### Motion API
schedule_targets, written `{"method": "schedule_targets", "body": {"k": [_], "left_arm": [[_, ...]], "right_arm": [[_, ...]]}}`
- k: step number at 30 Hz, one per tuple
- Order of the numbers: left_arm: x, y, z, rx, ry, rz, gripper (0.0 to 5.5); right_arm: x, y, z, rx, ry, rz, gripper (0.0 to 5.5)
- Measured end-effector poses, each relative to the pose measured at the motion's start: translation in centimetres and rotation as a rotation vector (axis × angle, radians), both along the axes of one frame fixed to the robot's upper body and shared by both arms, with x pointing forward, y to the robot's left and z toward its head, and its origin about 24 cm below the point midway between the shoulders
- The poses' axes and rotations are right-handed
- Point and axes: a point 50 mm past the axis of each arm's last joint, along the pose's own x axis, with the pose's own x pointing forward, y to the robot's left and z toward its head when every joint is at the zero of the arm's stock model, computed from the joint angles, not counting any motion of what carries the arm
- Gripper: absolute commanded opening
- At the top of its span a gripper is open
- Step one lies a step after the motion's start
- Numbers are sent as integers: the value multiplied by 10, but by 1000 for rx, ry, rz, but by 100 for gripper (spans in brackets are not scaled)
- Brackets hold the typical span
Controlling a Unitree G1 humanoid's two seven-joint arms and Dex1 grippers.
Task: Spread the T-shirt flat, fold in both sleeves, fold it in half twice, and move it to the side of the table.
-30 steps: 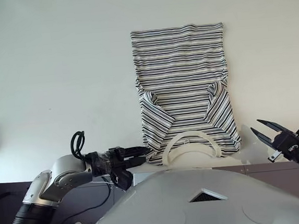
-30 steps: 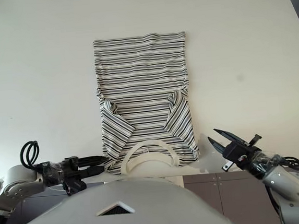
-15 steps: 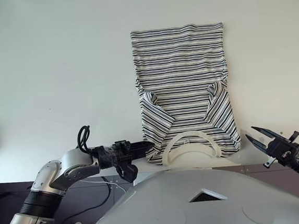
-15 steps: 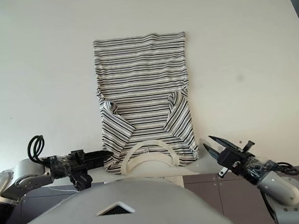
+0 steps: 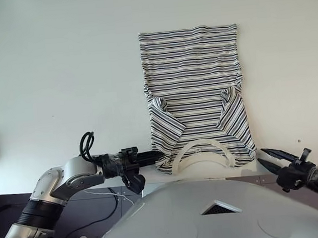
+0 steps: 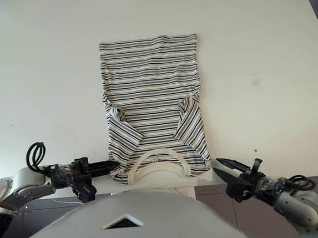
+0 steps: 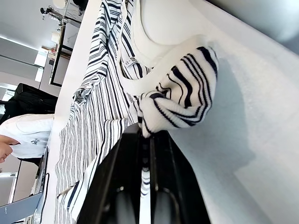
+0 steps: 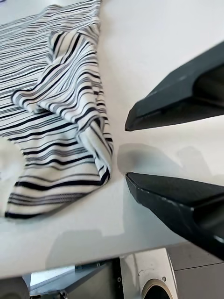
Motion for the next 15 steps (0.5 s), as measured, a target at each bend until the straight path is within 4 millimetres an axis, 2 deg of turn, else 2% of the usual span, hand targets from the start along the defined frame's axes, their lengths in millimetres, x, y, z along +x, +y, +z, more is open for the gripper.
{"method": "schedule_targets", "body": {"k": [6,15], "left_arm": [[6,5,0,-8,6,0,10],[16,14,0,39,6,-20,10]], "right_arm": [[7,6,-2,-52,-130,149,219],[10,20,-11,-8,-229,109,219]]}}
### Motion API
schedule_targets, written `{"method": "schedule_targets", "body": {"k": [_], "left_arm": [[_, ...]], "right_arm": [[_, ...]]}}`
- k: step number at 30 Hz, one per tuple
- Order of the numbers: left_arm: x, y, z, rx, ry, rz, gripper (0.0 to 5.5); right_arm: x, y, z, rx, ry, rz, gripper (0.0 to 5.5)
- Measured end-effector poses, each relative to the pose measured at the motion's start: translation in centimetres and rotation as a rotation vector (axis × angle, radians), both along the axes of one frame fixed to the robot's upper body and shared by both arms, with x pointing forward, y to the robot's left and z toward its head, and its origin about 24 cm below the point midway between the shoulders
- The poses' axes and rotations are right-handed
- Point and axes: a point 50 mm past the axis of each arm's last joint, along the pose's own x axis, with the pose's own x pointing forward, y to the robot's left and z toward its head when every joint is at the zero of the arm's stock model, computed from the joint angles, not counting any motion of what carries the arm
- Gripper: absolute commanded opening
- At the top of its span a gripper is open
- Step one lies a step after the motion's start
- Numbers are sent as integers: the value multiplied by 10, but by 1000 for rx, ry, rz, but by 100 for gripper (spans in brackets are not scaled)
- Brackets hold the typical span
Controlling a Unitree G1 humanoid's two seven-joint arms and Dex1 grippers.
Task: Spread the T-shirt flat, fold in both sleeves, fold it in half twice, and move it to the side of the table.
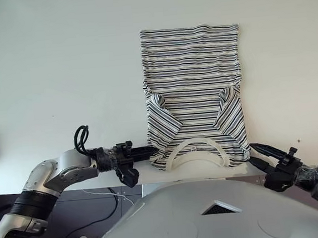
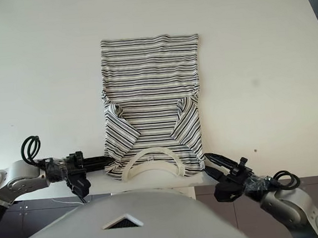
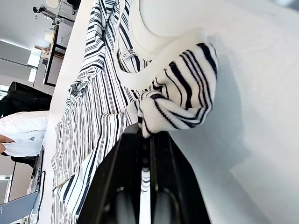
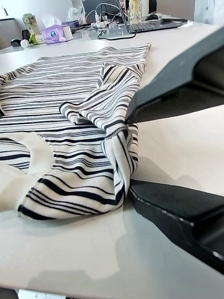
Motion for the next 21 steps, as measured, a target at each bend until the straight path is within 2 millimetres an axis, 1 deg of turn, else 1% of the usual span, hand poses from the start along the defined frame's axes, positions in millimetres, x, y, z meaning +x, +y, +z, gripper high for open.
{"method": "schedule_targets", "body": {"k": [5,8,13,19,21], "left_arm": [[4,4,0,18,-4,-4,10],[6,6,0,28,-6,-6,10],[9,7,0,37,-4,-25,10],[13,8,0,46,4,-37,10],[13,8,0,47,5,-39,10]], "right_arm": [[5,4,2,15,-84,-21,219],[7,6,3,14,-118,-5,219],[4,12,-5,-26,-119,82,219],[3,2,-8,-50,-131,124,219],[3,-6,-7,-67,-136,140,219]]}}
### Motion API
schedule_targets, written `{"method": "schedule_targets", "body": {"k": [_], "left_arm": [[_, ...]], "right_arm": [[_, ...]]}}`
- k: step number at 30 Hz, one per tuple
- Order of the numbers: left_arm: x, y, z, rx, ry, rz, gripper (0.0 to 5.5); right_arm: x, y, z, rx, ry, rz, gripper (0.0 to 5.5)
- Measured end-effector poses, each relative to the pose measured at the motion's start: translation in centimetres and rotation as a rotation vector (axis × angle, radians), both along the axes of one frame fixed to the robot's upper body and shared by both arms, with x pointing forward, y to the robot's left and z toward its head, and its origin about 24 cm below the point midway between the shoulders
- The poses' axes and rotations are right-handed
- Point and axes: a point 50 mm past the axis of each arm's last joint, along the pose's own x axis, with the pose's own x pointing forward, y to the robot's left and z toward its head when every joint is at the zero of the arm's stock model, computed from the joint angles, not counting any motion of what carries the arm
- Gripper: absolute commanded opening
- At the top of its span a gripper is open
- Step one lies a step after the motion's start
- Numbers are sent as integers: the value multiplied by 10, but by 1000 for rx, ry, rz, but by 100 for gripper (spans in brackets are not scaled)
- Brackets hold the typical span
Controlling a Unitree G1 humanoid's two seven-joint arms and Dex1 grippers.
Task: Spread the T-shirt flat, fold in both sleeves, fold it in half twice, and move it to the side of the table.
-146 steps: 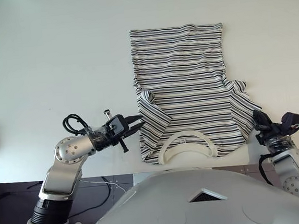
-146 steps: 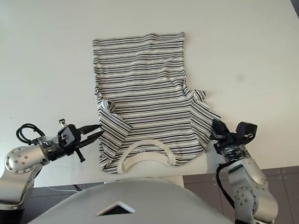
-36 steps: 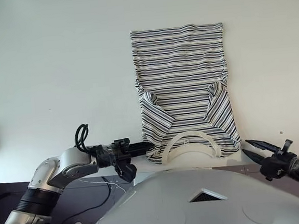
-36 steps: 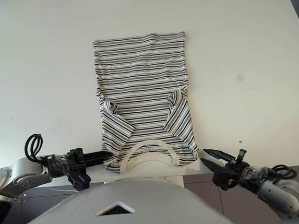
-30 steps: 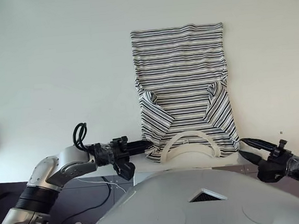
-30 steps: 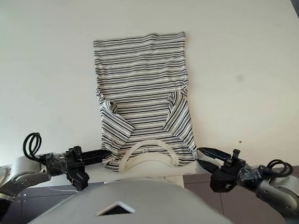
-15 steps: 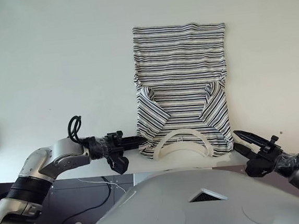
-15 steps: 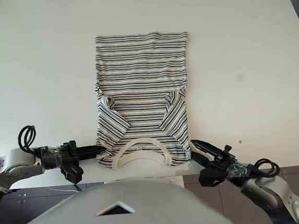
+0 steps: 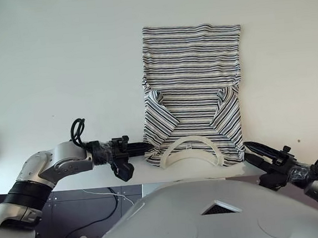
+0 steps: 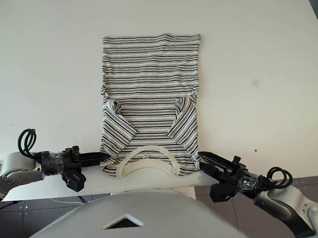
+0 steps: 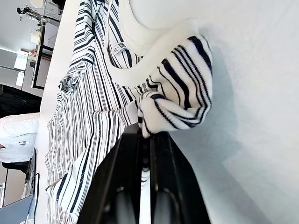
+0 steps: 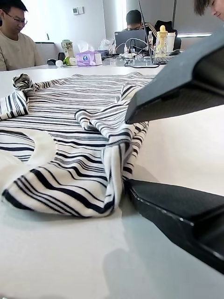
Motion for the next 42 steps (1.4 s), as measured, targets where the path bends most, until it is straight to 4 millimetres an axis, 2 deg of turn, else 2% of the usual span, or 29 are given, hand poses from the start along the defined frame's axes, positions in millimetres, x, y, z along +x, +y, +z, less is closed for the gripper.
{"method": "schedule_targets", "body": {"k": [4,5,11,17,24,27,29,39,42], "left_arm": [[0,0,0,2,2,0,10],[0,1,0,3,2,0,10],[3,2,0,20,7,-25,10],[7,6,0,43,6,-25,10],[8,5,1,63,10,-48,10],[8,5,1,71,16,-54,10],[8,6,1,76,18,-56,10],[5,9,1,78,24,-59,10],[6,11,1,62,43,-31,10]], "right_arm": [[2,-9,3,-46,-17,67,219],[2,-9,3,-53,-22,91,238],[9,7,0,-11,-71,168,291],[16,8,0,-10,-91,216,291],[31,22,-6,22,-113,272,291],[32,23,-7,32,-107,265,291],[32,24,-7,38,-98,260,268],[24,28,-15,38,-30,248,61],[22,29,-14,27,0,247,28]]}}
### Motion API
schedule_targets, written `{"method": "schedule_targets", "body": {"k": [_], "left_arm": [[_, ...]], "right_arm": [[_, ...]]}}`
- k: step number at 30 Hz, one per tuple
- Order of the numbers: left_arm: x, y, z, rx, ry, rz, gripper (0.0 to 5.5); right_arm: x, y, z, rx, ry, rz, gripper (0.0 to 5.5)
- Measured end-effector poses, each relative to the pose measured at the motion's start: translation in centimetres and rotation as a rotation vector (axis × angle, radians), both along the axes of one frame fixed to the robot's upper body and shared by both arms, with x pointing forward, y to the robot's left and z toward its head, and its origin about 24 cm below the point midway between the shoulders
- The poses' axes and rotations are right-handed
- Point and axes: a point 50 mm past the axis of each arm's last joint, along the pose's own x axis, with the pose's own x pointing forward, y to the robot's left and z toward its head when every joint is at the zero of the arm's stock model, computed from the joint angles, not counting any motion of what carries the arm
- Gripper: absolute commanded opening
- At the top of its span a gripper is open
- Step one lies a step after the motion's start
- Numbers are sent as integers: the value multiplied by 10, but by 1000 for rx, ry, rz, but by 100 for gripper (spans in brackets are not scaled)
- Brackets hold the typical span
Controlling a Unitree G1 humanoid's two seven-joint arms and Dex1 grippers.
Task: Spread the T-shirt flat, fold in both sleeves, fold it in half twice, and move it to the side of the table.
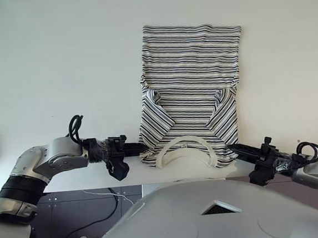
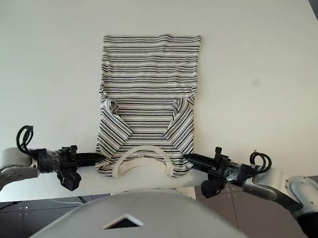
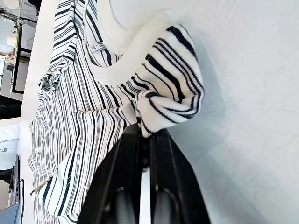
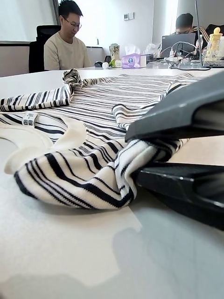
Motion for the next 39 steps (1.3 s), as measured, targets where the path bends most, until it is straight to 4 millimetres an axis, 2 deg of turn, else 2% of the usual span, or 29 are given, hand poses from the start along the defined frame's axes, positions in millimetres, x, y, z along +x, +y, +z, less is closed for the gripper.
{"method": "schedule_targets", "body": {"k": [2,8,11,15,19,22,25,27,31,35,39], "left_arm": [[1,0,0,-1,18,15,10],[7,-9,1,-23,90,82,10],[-5,-11,9,-26,158,70,10],[-19,2,40,-45,240,106,10],[-28,-2,65,-96,372,188,10],[-30,-4,81,-116,498,267,10],[-11,-15,94,-168,506,365,10],[12,-23,98,-226,437,441,10],[69,-41,97,-348,366,600,10],[113,-50,86,-397,365,753,10],[136,-49,76,-443,396,891,10]], "right_arm": [[-1,0,1,-5,22,-6,11],[-3,-4,9,-40,74,2,11],[-15,-8,24,-37,145,-34,11],[-27,-10,56,29,191,-136,11],[-34,-9,77,59,232,-212,11],[-32,-8,98,130,264,-317,11],[-5,-14,116,250,252,-453,11],[19,-19,124,308,241,-501,11],[80,-34,135,439,258,-588,11],[128,-38,133,529,326,-619,11],[177,-37,126,563,338,-636,11]]}}
